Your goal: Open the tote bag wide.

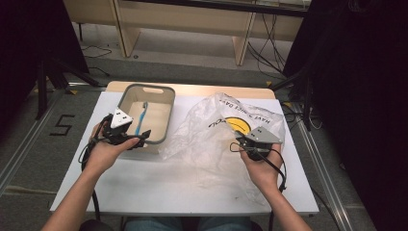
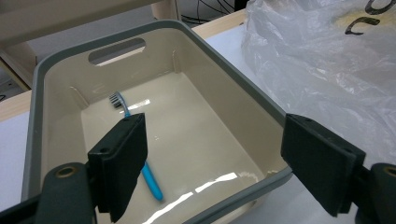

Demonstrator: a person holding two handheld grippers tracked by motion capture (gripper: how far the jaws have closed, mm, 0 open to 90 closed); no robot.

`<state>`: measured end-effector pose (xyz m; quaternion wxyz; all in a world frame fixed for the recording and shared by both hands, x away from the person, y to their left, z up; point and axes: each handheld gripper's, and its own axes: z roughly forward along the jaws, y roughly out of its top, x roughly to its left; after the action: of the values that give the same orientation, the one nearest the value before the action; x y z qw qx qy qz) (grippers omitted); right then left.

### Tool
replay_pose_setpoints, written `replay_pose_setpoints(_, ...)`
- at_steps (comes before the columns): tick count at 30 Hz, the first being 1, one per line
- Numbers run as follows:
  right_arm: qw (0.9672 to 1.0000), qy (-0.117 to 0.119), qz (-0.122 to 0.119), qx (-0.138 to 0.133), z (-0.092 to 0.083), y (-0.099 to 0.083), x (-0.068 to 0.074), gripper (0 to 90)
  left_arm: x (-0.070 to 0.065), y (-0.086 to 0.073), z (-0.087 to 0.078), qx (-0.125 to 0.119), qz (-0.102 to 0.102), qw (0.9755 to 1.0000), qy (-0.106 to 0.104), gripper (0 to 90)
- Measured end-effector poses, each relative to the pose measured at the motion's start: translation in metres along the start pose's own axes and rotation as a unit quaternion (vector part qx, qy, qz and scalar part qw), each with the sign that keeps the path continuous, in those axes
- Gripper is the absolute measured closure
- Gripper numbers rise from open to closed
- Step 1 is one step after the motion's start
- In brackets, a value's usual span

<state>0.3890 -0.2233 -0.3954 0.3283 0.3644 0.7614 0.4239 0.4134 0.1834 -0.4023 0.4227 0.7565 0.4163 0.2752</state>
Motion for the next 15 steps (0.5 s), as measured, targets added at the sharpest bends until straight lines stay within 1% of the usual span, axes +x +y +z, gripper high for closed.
replay_pose_setpoints(15,1.0000,-0.001,0.003,-0.002,-0.0018,-0.0010,-0.0014,90.0,0.0006,0.0003,0.0010,0.000,0.000,1.0000,0.006,22.6)
